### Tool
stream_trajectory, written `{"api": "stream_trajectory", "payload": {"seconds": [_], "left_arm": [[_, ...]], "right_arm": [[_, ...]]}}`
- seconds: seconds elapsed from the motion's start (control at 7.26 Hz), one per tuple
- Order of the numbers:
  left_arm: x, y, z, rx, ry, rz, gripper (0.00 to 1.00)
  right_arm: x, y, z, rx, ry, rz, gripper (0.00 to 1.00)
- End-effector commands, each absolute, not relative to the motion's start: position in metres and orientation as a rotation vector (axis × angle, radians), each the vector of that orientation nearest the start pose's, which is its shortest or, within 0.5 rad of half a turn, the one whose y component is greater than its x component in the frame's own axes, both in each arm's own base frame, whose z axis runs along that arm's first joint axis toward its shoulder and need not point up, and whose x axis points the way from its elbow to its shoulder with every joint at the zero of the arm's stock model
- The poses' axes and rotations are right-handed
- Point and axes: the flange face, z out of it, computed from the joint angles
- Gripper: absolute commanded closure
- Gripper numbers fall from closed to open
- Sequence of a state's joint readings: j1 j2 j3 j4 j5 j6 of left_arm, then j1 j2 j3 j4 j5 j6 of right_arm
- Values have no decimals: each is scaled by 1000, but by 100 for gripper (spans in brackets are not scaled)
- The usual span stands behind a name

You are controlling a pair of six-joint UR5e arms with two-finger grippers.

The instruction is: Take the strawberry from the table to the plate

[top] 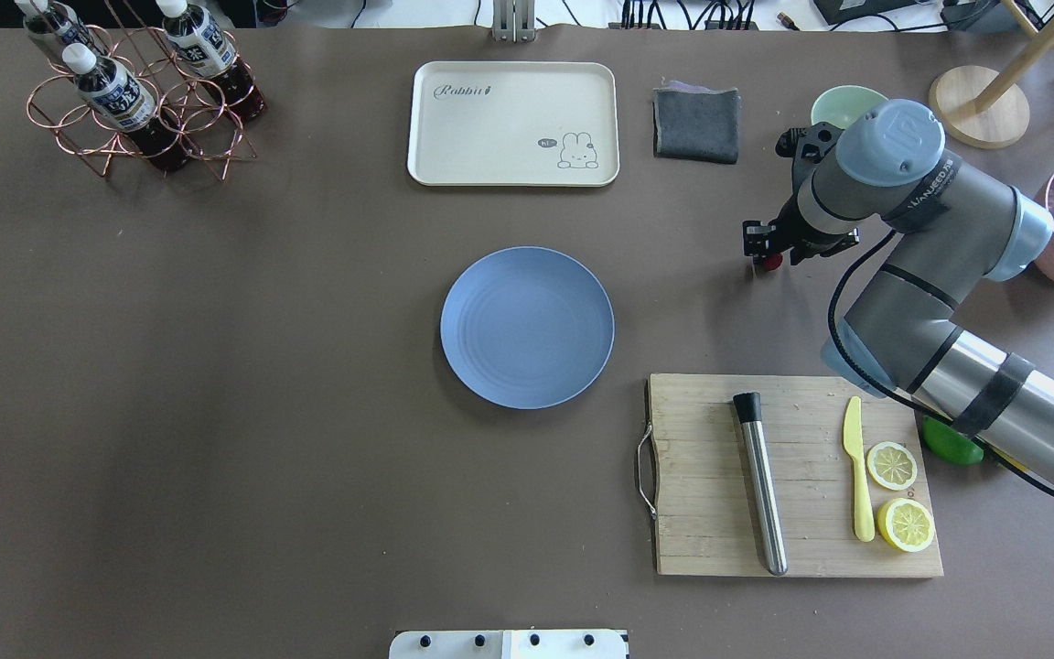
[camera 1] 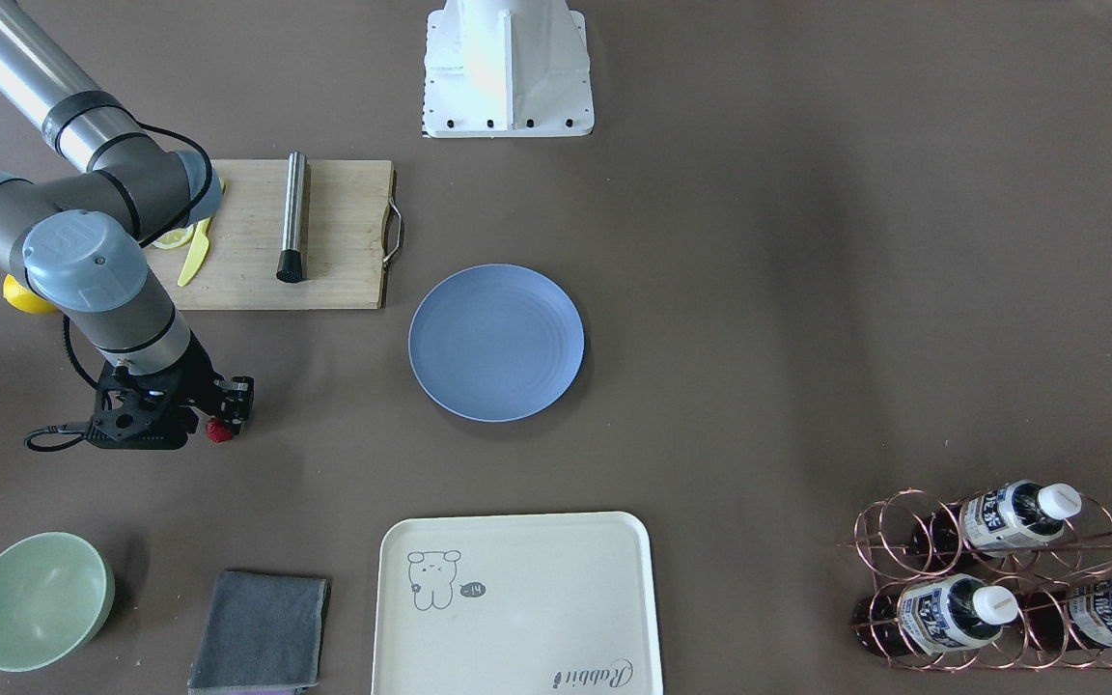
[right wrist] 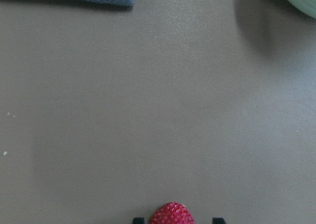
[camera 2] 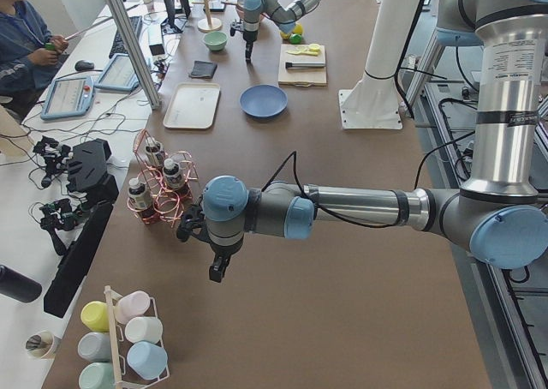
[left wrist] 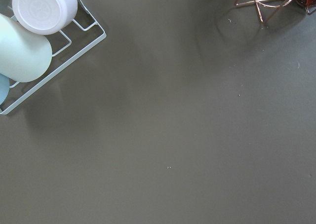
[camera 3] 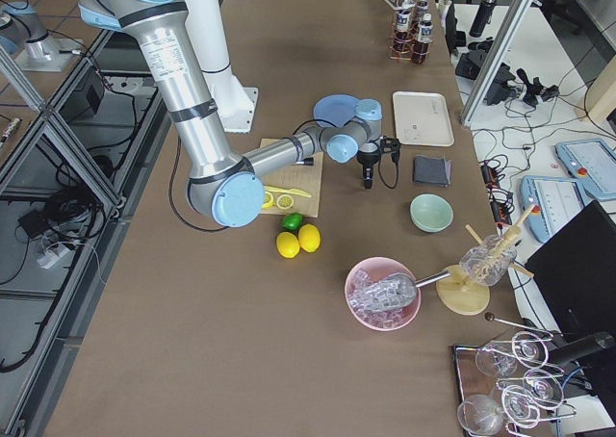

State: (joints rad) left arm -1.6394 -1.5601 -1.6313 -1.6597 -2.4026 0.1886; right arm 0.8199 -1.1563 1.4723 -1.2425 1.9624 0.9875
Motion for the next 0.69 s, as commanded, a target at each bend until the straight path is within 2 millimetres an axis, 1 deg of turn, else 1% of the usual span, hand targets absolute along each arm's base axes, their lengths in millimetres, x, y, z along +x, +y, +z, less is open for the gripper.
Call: {"api": "stream_trajectory", "payload": {"seconds": [0.0, 0.14, 0.28, 0.41, 0.55], "left_arm": [[-97, -489, 620, 240, 809, 165, 2], [-96, -487, 621, 238, 813, 164, 2], [-96, -487, 620, 239, 814, 165, 2], [-97, -487, 620, 240, 814, 163, 2], [-97, -487, 620, 240, 814, 163, 2]], "right_arm": [[-395, -561, 444, 129, -723, 103, 49], [-397, -561, 442, 135, -719, 103, 61], [-398, -562, 441, 136, -722, 104, 90], [-398, -561, 441, 135, -722, 104, 100], [-399, -561, 430, 142, -737, 109, 100]]}}
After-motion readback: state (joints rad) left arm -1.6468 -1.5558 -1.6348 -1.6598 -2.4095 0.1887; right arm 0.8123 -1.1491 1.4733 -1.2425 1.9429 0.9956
